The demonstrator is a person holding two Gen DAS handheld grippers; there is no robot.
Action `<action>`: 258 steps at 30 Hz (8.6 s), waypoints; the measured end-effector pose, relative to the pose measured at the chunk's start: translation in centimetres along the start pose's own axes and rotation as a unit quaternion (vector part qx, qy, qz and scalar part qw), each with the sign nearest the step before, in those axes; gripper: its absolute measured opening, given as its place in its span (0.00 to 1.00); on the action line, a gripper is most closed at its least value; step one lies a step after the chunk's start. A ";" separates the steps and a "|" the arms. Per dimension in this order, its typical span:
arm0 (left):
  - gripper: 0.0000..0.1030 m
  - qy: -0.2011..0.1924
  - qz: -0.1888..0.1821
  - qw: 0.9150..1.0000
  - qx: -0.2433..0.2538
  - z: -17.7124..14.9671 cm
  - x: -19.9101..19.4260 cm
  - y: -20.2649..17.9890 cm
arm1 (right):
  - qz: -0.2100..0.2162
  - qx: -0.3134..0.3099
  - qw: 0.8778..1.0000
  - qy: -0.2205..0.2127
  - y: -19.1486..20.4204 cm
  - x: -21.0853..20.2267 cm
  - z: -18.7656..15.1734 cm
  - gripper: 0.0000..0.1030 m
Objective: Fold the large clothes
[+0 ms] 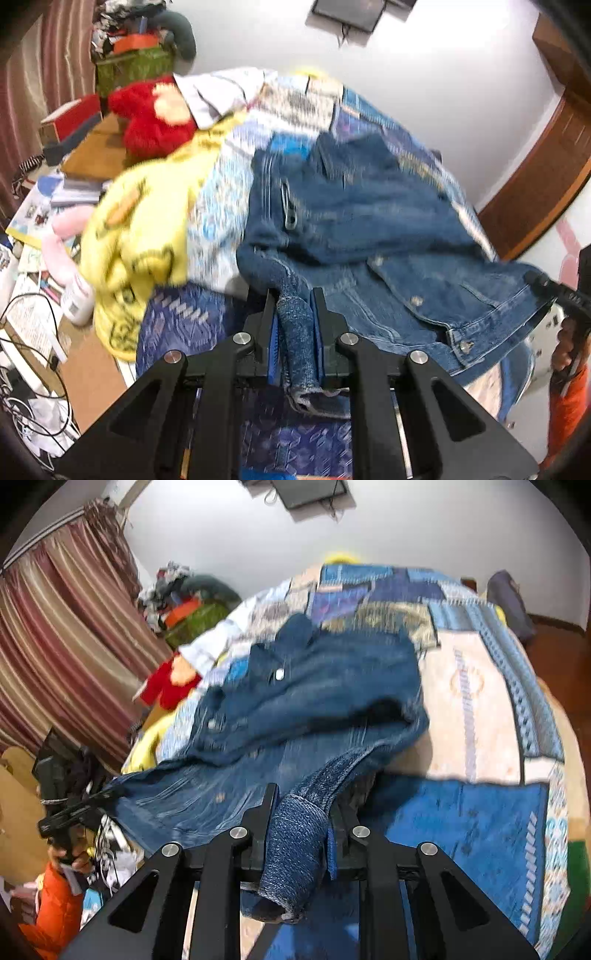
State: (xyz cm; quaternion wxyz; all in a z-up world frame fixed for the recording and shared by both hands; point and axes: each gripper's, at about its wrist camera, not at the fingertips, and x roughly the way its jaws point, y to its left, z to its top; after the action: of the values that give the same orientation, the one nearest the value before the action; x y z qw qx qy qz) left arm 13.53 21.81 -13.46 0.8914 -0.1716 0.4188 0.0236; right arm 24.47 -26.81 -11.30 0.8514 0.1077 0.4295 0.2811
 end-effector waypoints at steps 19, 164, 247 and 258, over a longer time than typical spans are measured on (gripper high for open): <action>0.14 -0.067 0.056 0.996 -0.025 17.6 11.3 -0.1 | -0.048 0.008 0.997 -0.058 -4.3 10.0 16.8 0.17; 0.91 0.070 -0.152 0.907 -0.386 4.6 24.6 7.4 | -0.018 -0.066 0.991 0.112 -3.5 22.6 9.2 0.18; 0.96 0.073 -0.020 0.992 0.097 3.4 19.9 -16.3 | -0.134 -0.220 0.962 0.090 -1.1 16.7 9.1 0.39; 0.97 0.108 0.087 0.969 0.203 -2.2 20.3 -15.8 | -0.045 -0.044 0.993 0.098 -10.3 13.4 7.7 0.93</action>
State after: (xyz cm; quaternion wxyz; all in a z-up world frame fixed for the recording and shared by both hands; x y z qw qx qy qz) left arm 28.03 4.20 -25.52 0.8519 0.0480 0.5215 -0.0030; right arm 40.88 -27.13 -20.03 0.8212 0.0227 0.5023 0.2698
